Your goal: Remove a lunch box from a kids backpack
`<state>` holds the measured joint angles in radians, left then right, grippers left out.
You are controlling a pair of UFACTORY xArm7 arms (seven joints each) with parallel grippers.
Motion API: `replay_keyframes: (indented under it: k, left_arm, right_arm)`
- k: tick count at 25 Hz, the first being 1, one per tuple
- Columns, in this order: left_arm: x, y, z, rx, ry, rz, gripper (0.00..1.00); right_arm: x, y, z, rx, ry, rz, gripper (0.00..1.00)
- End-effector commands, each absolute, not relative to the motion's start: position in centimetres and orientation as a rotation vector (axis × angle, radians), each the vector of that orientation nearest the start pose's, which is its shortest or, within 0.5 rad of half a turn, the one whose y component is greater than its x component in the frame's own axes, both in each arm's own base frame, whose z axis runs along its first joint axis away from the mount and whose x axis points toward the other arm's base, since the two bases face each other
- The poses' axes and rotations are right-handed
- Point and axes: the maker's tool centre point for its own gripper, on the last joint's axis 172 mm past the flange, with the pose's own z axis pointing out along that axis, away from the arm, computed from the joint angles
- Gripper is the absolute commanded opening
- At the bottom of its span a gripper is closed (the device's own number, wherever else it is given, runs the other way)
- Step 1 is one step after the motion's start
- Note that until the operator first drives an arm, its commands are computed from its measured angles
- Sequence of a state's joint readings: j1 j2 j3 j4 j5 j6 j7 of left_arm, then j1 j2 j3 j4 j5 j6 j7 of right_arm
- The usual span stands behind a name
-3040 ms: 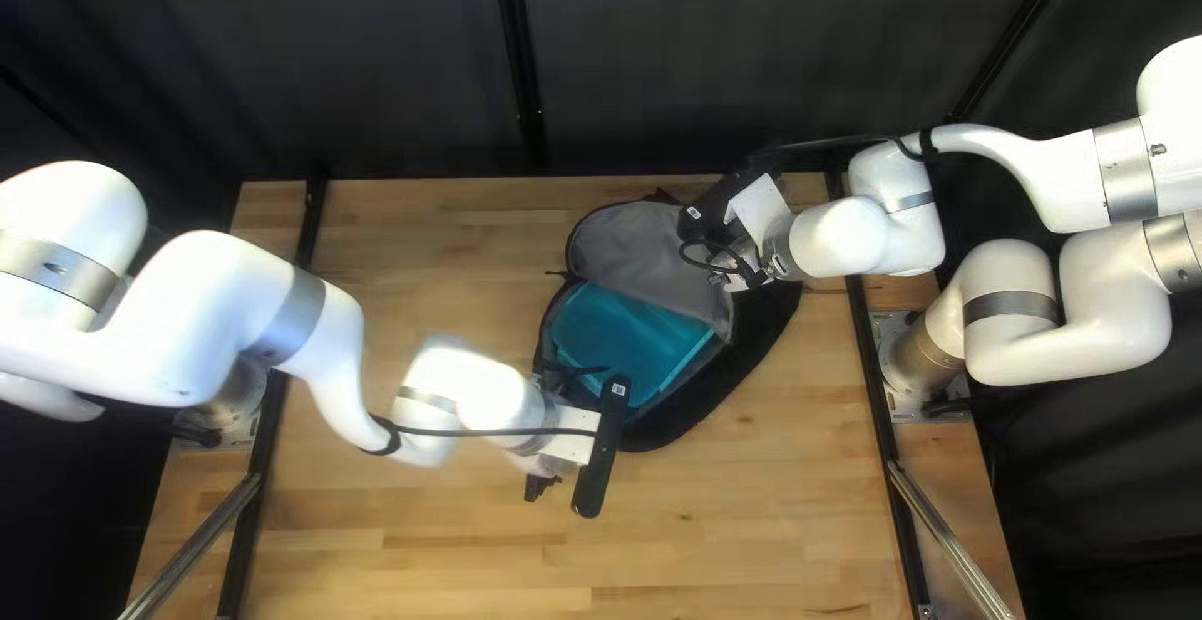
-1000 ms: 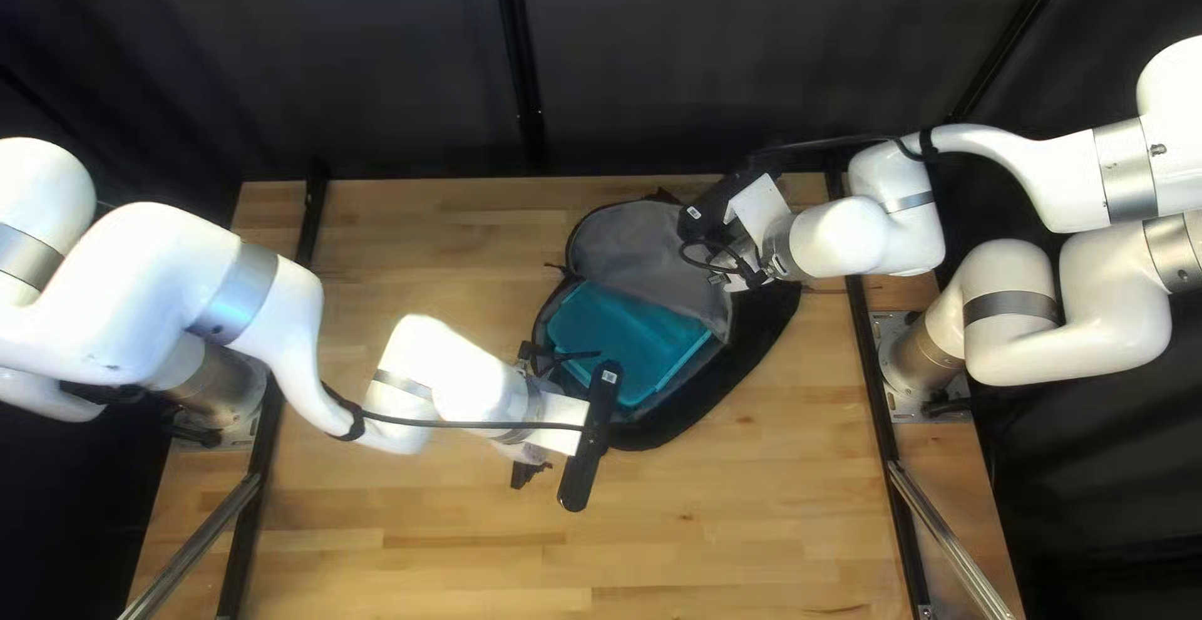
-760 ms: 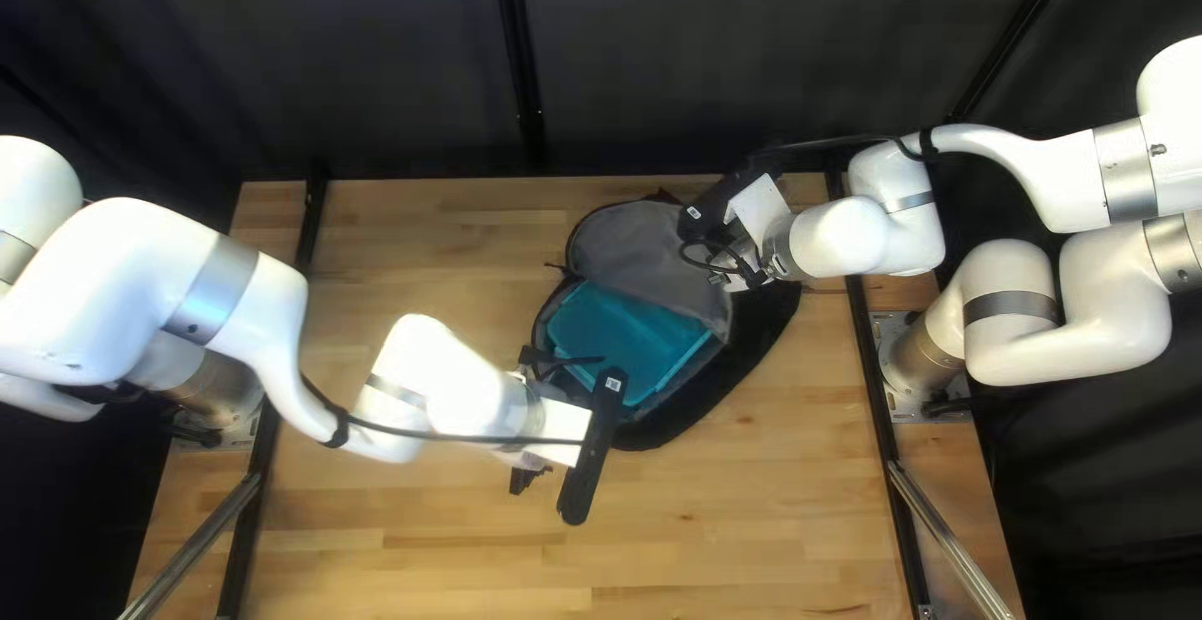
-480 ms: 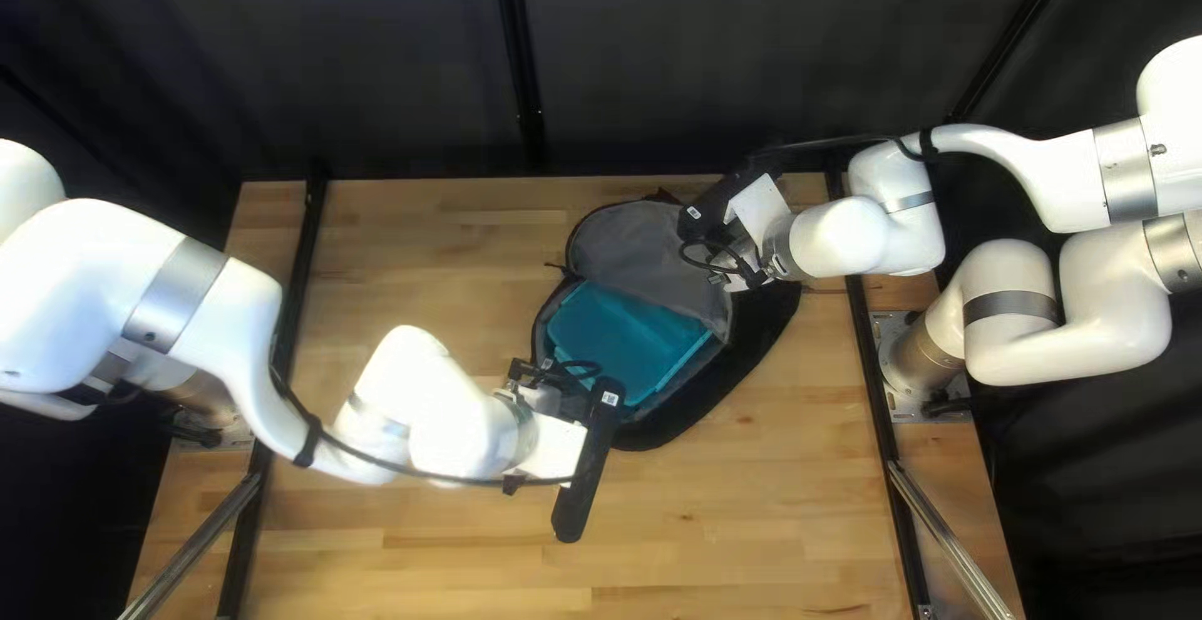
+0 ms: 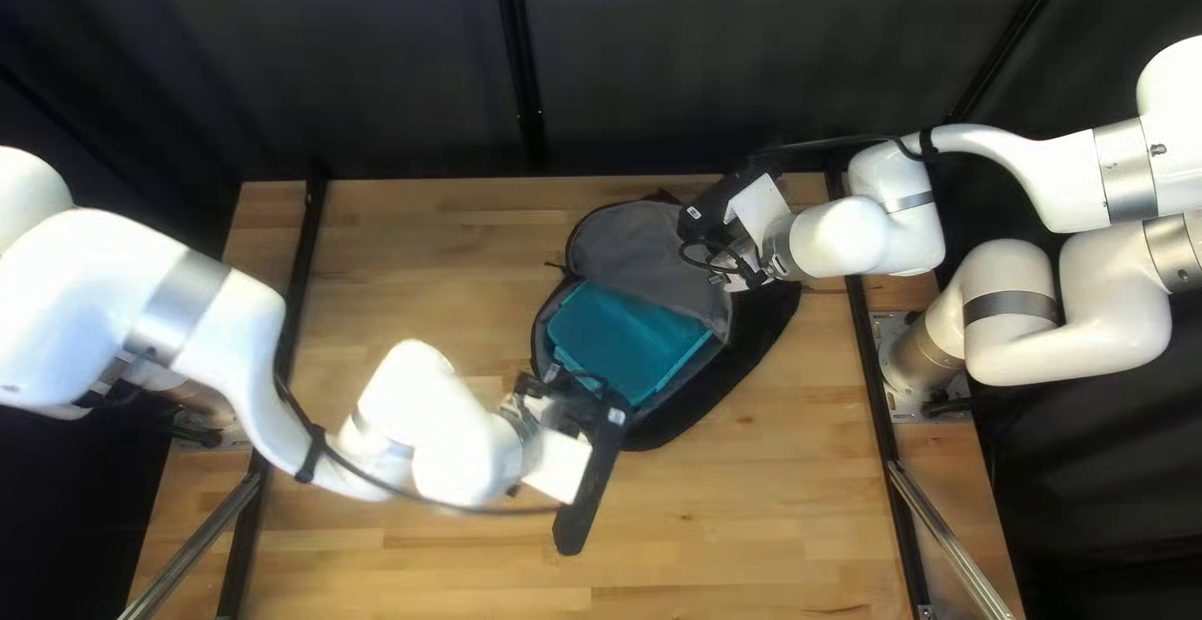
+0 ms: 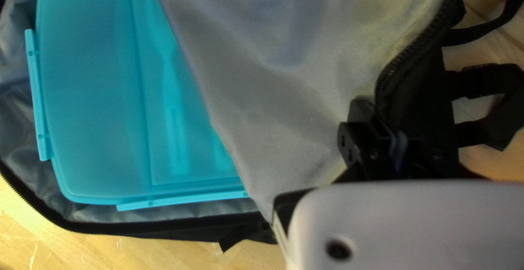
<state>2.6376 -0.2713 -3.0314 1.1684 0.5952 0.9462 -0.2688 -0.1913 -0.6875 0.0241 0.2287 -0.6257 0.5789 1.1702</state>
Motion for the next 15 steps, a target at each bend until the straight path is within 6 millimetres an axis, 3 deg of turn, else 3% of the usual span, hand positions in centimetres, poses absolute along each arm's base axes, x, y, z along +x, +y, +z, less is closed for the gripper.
replay_keyframes:
  k: [1,7,15]
  left_arm:
    - [53.1,-10.4,12.6,-2.406,0.721,-0.152,1.0]
    - [53.3,-9.0,11.8,-2.26,0.779,-0.196,1.0]
    - [55.1,-6.1,10.7,-2.111,0.825,-0.287,1.0]
  right_arm:
    - [33.0,-10.9,16.4,-2.967,1.374,-0.822,0.0]
    - [33.0,-10.9,16.4,-2.967,1.374,-0.822,0.0]
    - [33.0,-10.9,16.4,-2.967,1.374,-0.822,0.0]
